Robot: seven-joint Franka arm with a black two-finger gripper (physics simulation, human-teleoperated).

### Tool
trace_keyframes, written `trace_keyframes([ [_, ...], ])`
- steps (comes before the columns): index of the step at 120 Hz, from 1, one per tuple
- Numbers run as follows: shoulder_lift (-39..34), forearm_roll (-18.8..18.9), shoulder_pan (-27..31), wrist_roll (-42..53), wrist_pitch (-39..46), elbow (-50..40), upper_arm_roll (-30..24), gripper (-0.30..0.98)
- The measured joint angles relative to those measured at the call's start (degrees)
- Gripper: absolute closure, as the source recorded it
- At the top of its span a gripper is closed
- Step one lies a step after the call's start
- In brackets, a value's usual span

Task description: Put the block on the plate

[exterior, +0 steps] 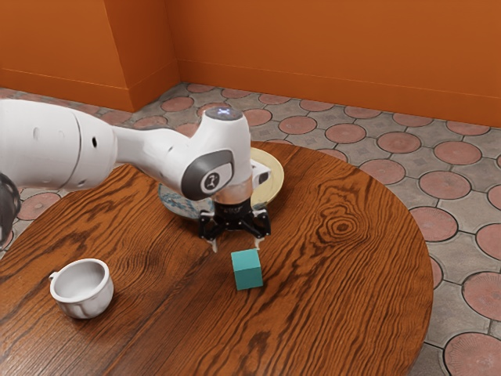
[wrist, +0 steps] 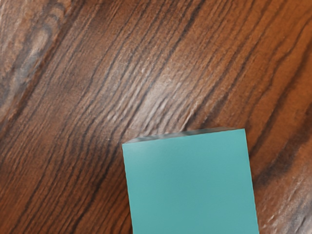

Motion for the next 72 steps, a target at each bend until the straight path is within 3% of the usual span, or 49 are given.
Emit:
trace_keyframes([
  [72, 5.8, -0.5, -0.3, -13.4, 5.9, 0.2, 0.0, 0.0],
])
